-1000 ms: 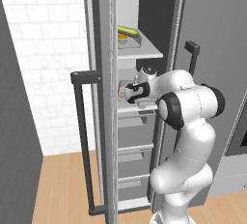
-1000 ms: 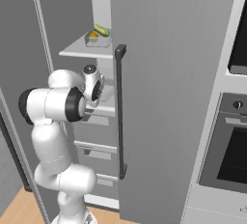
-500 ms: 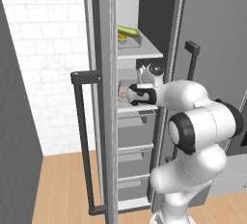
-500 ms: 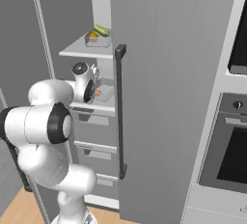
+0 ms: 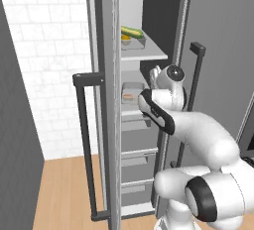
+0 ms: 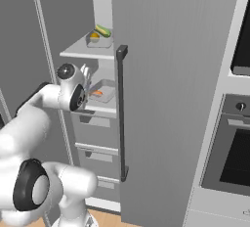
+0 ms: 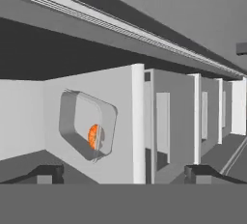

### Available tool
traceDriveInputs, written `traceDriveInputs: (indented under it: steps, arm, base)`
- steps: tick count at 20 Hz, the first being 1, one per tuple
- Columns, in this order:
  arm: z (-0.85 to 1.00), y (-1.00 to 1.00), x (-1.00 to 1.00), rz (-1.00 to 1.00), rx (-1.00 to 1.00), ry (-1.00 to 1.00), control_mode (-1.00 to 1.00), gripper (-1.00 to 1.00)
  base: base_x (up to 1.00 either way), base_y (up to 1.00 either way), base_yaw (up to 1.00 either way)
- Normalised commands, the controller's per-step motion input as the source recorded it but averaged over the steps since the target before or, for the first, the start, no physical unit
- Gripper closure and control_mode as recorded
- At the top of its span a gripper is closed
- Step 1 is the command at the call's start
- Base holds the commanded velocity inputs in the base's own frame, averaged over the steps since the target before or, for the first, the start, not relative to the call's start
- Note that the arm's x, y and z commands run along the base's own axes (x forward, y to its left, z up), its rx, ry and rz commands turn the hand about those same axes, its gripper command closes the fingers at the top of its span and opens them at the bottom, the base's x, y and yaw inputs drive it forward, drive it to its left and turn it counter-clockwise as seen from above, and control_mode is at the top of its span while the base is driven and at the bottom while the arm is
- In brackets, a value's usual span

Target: Take the meat container that has the shrimp and place it on the second highest rack of the freezer. Then take the vegetable container that has the lemon and corn and place it on the highest rack of the freezer.

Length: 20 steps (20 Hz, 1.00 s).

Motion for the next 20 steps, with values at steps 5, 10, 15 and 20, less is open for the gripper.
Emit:
traceDriveInputs:
  steps: [5,10,15,20]
  arm:
    - [0.73,-0.27,-1.00,0.01,0.00,0.00,-1.00,-1.00]
    - [0.82,-0.24,-0.73,0.01,0.00,0.00,-1.00,-1.00]
    - [0.42,-0.29,-0.47,0.02,0.01,-0.03,-1.00,-1.00]
    - [0.04,-0.30,-0.39,0.02,0.00,-0.05,-1.00,-1.00]
  base:
    - [0.00,0.00,0.00]
    - [0.00,0.00,0.00]
    - [0.00,0.00,0.00]
    - [0.00,0.00,0.00]
